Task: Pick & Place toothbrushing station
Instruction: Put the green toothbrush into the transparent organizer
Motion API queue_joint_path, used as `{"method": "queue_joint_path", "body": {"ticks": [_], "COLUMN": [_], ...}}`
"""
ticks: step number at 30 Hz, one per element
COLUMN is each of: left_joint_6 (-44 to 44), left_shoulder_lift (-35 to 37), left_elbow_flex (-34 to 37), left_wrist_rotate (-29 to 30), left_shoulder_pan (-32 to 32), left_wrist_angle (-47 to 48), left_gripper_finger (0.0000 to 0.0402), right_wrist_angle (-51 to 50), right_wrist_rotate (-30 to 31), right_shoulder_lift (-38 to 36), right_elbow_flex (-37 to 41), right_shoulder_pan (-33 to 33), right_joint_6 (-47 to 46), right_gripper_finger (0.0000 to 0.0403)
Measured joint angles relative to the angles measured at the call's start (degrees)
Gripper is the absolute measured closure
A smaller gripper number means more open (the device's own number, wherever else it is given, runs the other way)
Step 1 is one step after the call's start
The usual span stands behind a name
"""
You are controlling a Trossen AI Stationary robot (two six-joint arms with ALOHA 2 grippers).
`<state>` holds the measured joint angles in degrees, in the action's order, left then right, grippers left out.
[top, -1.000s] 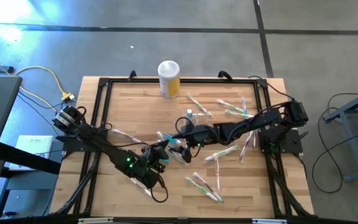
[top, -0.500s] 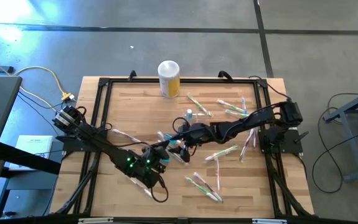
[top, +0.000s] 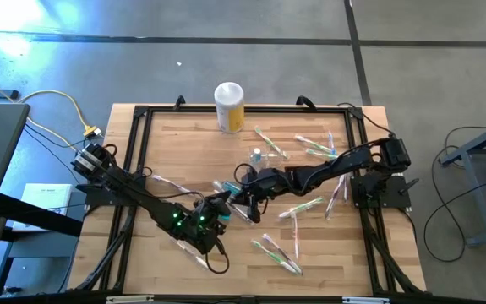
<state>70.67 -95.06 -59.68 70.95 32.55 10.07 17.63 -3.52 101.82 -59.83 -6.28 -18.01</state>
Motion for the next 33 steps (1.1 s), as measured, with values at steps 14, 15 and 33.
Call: {"method": "queue_joint_path", "body": {"ticks": [14,15,33], "left_joint_6": [-3.45,-3.45,-47.2], "left_shoulder_lift": [0.02,0.02,14.67], "left_elbow_flex": [0.0,0.0,-0.09], "left_wrist_rotate": [3.04,3.16,-12.72], "left_shoulder_pan": [0.11,0.13,-0.68], "left_wrist_angle": [-0.42,-0.4,28.25], "left_gripper_finger": [0.0269,0.0258,0.0199], "right_wrist_angle": [-1.04,-1.47,-35.52], "right_wrist_rotate": [0.62,0.85,36.24], "right_shoulder_lift": [0.02,0.0,-17.04], "right_elbow_flex": [0.0,0.0,0.0], "right_shoulder_pan": [-0.04,-0.04,-10.88], "right_joint_6": [1.37,1.39,1.23], "right_gripper_finger": [0.039,0.039,0.0387]}}
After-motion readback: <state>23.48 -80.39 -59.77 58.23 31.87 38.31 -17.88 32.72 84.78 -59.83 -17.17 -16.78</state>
